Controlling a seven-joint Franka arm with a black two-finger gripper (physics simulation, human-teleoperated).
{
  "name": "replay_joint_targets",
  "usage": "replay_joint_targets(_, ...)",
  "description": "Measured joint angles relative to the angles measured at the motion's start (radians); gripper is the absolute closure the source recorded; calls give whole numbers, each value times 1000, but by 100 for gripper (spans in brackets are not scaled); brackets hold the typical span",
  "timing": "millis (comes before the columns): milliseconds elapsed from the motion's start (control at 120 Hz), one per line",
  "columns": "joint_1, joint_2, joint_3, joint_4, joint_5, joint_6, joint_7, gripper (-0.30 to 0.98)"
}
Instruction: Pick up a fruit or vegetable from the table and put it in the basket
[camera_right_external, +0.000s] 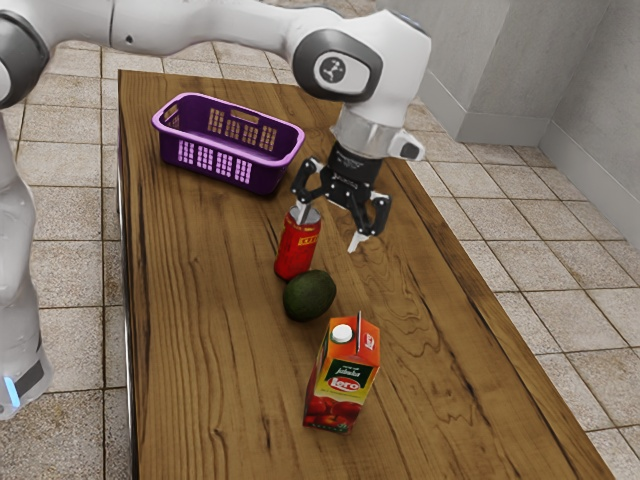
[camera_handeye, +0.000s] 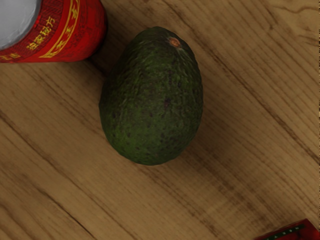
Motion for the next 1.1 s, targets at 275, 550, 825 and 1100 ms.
replay_joint_targets(275,18,5,24,-13,-72,47,-129,0)
replay_joint_targets(550,72,-22,37,-98,-90,120,-250,0)
replay_joint_targets(825,44,-60,33,-247,-105,247,-330,0)
replay_joint_targets(1100,50,-80,33,-298,-115,310,-369,0)
